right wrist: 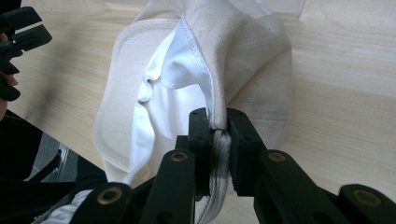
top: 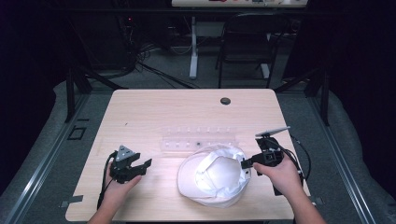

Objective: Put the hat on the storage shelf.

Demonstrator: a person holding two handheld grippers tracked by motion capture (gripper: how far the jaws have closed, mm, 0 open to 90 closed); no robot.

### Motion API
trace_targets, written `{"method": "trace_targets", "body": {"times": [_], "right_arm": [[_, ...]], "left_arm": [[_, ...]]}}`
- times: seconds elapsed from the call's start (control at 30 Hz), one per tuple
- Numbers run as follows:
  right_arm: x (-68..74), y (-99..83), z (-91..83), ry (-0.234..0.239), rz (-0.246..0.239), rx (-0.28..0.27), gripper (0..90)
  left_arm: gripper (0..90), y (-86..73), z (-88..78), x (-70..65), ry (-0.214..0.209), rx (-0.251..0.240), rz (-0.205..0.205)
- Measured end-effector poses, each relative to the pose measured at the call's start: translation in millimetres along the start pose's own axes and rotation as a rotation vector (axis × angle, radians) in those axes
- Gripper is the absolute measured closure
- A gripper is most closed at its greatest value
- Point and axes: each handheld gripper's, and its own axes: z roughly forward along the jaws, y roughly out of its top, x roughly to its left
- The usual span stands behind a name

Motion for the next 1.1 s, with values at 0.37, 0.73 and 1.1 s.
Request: {"method": "trace_targets", "body": {"times": [0.37,0.73,1.1], "right_arm": [[30.9,35.1,-20.6,-0.084,-0.042,0.066,81.2],[59.9,58.8,-41.6,-0.012,-0.051,0.131,81.3],[82.2,71.9,-63.3,0.014,-0.053,0.137,81.5]], "left_arm": [[43.3,-0.7,1.0,-3.0,-0.006,-0.002,0.006],[43.3,-0.8,1.4,-4.2,-0.007,-0.002,0.017],[43.3,-0.8,1.4,-4.8,-0.011,0.002,0.018]]}}
